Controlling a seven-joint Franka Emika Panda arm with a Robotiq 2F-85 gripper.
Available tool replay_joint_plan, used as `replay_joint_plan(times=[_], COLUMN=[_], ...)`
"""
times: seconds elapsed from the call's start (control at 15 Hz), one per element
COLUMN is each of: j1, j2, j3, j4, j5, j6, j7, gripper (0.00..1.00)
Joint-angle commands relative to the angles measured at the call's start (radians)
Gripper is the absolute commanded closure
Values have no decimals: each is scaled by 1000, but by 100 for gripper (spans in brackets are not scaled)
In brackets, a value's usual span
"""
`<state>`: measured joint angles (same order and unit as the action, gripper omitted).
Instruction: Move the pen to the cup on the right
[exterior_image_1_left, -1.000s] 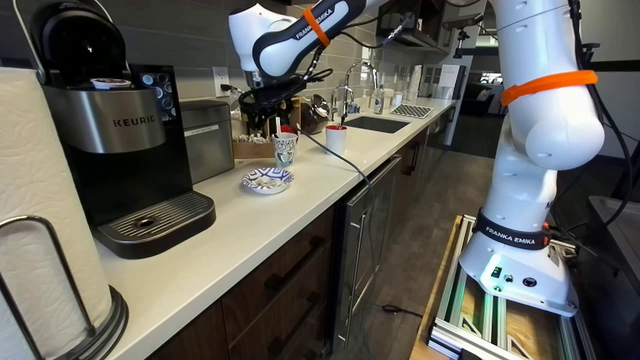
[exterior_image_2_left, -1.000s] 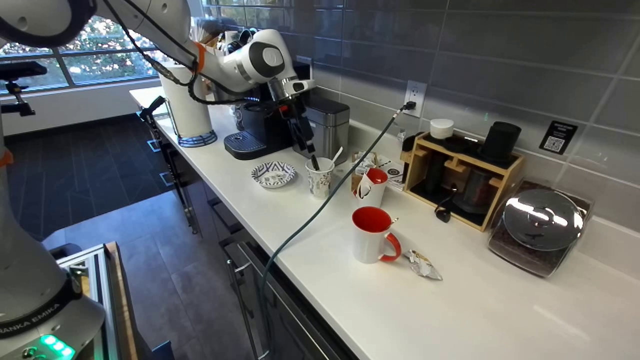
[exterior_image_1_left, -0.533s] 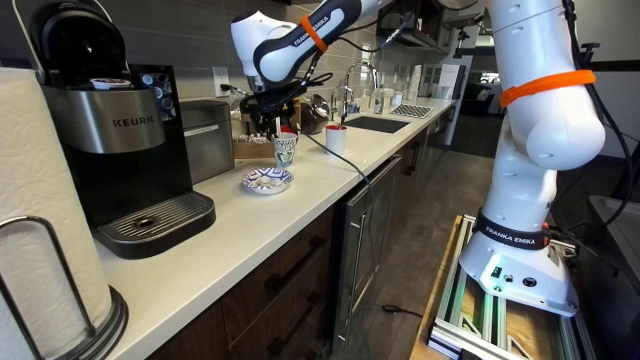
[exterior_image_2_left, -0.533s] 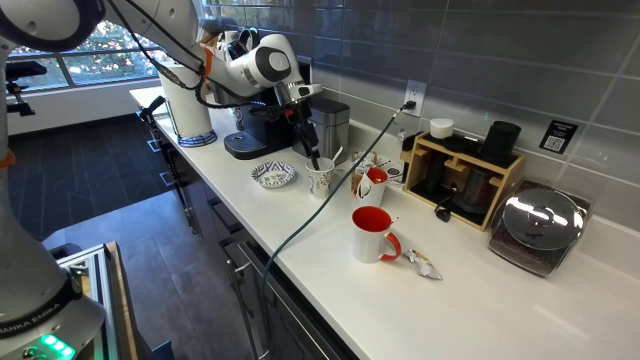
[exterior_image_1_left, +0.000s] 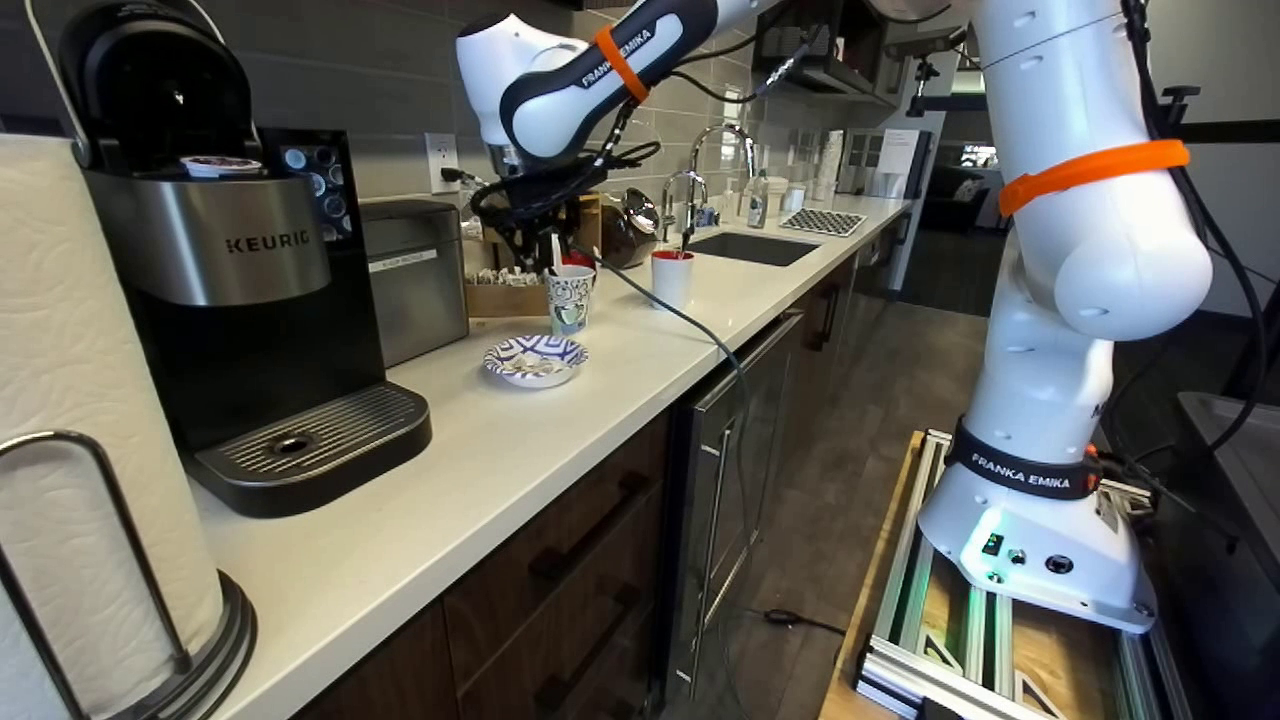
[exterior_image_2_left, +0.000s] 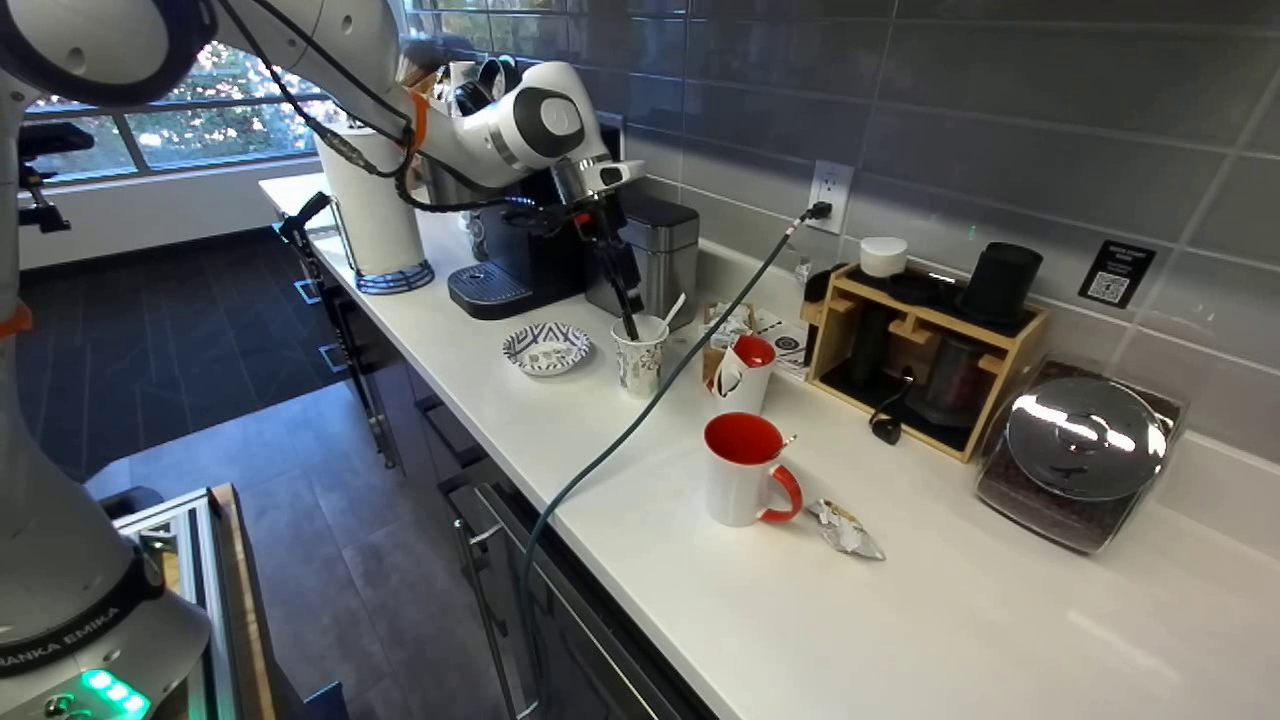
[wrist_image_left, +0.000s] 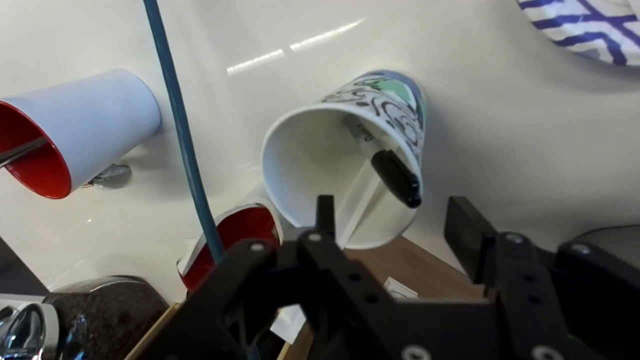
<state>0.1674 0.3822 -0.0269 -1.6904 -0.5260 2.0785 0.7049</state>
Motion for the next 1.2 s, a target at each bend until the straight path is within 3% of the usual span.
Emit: replay_joint_plan(times=[0.0, 0.27, 0.4, 0.8, 0.93, 1.13], j1=[16, 17, 18, 22, 25, 27], j2=[6, 13, 13, 6, 6, 10], j3=[-14, -18, -15, -7, -8, -10], j4=[19, 22, 21, 17, 17, 21], j5=[11, 6, 7, 11, 9, 8], j6=[-41, -78, -94, -120, -121, -129], j7=[4, 0, 0, -16, -17, -15], gripper=[46, 53, 48, 53, 57, 73])
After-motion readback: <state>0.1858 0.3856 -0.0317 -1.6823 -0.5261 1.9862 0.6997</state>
